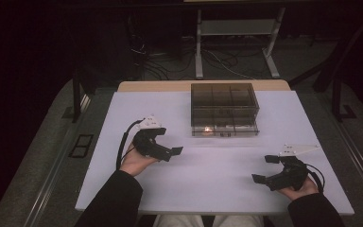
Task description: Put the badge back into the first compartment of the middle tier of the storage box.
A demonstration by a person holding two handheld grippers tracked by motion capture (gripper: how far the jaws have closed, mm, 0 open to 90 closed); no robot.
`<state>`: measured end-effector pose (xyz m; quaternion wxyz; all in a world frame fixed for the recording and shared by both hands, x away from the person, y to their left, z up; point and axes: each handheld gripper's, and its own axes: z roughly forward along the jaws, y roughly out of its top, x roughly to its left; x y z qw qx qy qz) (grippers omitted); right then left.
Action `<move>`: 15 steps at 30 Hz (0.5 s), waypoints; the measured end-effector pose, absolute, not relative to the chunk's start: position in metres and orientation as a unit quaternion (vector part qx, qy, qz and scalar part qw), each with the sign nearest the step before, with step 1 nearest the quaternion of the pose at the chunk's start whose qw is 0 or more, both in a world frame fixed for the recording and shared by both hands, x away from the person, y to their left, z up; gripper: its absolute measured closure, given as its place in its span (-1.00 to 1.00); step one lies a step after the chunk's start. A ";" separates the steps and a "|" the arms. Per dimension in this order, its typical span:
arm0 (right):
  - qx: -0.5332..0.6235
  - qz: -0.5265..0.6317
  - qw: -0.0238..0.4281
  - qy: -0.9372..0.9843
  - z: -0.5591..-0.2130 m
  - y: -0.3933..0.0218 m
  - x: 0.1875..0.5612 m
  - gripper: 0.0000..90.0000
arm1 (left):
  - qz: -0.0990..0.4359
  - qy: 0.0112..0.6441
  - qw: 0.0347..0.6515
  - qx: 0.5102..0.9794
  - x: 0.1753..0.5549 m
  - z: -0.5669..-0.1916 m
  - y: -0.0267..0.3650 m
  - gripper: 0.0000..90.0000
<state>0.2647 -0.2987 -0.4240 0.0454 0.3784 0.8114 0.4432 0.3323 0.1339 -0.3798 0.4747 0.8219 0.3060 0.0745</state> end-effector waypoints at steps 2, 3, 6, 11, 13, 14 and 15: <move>0.379 0.445 0.045 0.810 -0.424 -0.299 0.264 -0.99 | 0.076 0.308 0.473 0.822 0.328 -0.382 0.137 -1.00; 0.379 0.446 0.044 0.810 -0.423 -0.299 0.264 -0.99 | 0.077 0.310 0.472 0.822 0.326 -0.383 0.138 -1.00; 0.380 0.445 0.044 0.810 -0.423 -0.298 0.264 -0.99 | 0.080 0.314 0.473 0.819 0.320 -0.383 0.144 -1.00; 0.380 0.444 0.045 0.810 -0.423 -0.298 0.264 -0.99 | 0.088 0.326 0.480 0.809 0.310 -0.384 0.156 -1.00; 0.379 0.445 0.045 0.810 -0.423 -0.297 0.264 -0.99 | 0.092 0.331 0.483 0.806 0.306 -0.385 0.160 -1.00; 0.378 0.446 0.046 0.810 -0.423 -0.297 0.264 -0.99 | 0.094 0.334 0.484 0.804 0.304 -0.386 0.163 -1.00; 0.379 0.446 0.047 0.810 -0.423 -0.297 0.264 -0.99 | 0.095 0.336 0.486 0.802 0.302 -0.386 0.165 -1.00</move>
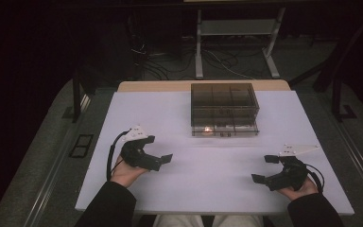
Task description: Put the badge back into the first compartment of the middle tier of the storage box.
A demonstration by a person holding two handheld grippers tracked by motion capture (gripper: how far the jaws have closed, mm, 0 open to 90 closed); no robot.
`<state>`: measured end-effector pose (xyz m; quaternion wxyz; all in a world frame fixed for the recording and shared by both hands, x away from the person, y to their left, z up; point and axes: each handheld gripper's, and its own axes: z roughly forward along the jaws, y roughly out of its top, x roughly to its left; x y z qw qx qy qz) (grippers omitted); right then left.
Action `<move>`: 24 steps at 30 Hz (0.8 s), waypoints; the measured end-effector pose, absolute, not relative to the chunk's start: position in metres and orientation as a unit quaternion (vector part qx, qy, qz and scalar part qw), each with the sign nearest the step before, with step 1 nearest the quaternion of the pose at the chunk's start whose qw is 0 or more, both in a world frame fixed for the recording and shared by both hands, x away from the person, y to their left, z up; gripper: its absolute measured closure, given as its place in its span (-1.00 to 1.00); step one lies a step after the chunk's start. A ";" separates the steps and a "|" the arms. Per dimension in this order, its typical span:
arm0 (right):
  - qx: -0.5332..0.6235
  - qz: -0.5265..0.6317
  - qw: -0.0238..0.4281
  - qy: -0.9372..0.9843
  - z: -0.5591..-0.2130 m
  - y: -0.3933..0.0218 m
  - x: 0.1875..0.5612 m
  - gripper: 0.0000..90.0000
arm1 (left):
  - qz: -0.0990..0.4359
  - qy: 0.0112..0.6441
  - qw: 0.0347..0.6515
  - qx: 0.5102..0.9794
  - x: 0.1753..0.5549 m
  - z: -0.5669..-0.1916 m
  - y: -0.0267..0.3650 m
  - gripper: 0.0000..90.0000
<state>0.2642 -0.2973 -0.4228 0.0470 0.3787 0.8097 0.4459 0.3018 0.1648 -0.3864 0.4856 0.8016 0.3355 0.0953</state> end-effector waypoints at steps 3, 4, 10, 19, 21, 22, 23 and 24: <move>0.381 0.447 0.047 0.808 -0.423 -0.298 0.264 -0.99 | 0.098 0.342 0.490 0.796 0.294 -0.390 0.171 -1.00; 0.381 0.447 0.047 0.808 -0.423 -0.298 0.264 -0.99 | 0.099 0.345 0.491 0.794 0.292 -0.391 0.174 -1.00; 0.384 0.445 0.046 0.808 -0.423 -0.297 0.264 -0.99 | 0.103 0.352 0.494 0.788 0.277 -0.401 0.183 -1.00; 0.386 0.446 0.046 0.807 -0.423 -0.297 0.264 -0.99 | 0.106 0.368 0.503 0.774 0.266 -0.415 0.187 -1.00; 0.384 0.448 0.046 0.806 -0.423 -0.298 0.264 -0.99 | 0.107 0.371 0.507 0.771 0.264 -0.417 0.187 -1.00; 0.383 0.448 0.046 0.807 -0.423 -0.298 0.264 -0.99 | 0.108 0.368 0.506 0.773 0.263 -0.417 0.187 -1.00; 0.383 0.448 0.046 0.807 -0.423 -0.298 0.264 -0.99 | 0.109 0.367 0.506 0.773 0.263 -0.417 0.186 -1.00; 0.382 0.447 0.046 0.807 -0.423 -0.298 0.264 -0.99 | 0.110 0.367 0.508 0.772 0.263 -0.417 0.185 -1.00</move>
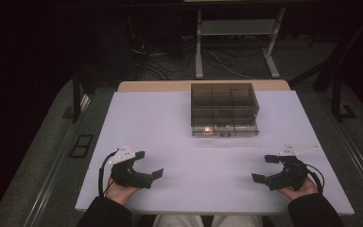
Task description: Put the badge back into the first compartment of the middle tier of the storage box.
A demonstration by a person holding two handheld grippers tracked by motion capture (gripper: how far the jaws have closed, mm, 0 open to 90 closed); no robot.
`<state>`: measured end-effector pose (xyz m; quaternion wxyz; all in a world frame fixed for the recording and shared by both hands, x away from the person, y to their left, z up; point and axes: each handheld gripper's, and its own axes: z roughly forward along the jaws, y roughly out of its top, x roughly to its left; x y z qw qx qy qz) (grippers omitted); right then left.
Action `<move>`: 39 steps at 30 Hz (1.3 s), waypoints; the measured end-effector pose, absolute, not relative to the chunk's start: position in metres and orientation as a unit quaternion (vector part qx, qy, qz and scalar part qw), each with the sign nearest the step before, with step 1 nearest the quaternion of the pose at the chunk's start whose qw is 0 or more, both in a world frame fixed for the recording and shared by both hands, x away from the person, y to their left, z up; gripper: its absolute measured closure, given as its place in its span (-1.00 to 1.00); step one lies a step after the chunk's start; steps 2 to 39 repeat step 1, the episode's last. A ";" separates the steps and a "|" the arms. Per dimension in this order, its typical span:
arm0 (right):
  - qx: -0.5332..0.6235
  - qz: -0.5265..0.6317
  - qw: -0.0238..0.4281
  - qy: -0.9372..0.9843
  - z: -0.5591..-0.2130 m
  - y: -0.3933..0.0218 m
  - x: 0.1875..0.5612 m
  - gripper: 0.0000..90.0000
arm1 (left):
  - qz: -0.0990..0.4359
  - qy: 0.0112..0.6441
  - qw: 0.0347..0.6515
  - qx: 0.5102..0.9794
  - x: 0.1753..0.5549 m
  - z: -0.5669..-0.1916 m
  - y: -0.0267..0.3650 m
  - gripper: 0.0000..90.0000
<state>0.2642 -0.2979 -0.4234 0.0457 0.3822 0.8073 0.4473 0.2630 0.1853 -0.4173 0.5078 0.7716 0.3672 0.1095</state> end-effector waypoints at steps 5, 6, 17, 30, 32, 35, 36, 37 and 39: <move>0.383 0.447 0.046 0.807 -0.423 -0.298 0.264 -0.99 | 0.110 0.366 0.508 0.772 0.263 -0.417 0.185 -1.00; 0.383 0.447 0.046 0.807 -0.423 -0.298 0.264 -0.99 | 0.110 0.366 0.508 0.772 0.263 -0.417 0.185 -1.00; 0.383 0.447 0.046 0.807 -0.423 -0.298 0.264 -0.99 | 0.110 0.366 0.508 0.772 0.263 -0.417 0.185 -1.00; 0.383 0.447 0.046 0.807 -0.423 -0.298 0.264 -0.99 | 0.110 0.366 0.508 0.772 0.263 -0.417 0.185 -1.00; 0.383 0.447 0.046 0.807 -0.423 -0.298 0.264 -0.99 | 0.110 0.366 0.508 0.772 0.263 -0.417 0.185 -1.00; 0.383 0.447 0.046 0.807 -0.423 -0.298 0.264 -0.99 | 0.110 0.366 0.508 0.772 0.263 -0.417 0.185 -1.00; 0.383 0.447 0.046 0.807 -0.423 -0.298 0.264 -0.99 | 0.110 0.366 0.508 0.772 0.263 -0.417 0.185 -1.00; 0.383 0.447 0.046 0.807 -0.423 -0.298 0.264 -0.99 | 0.110 0.366 0.508 0.772 0.263 -0.417 0.185 -1.00; 0.383 0.447 0.046 0.807 -0.423 -0.298 0.264 -0.99 | 0.110 0.366 0.508 0.772 0.263 -0.417 0.185 -1.00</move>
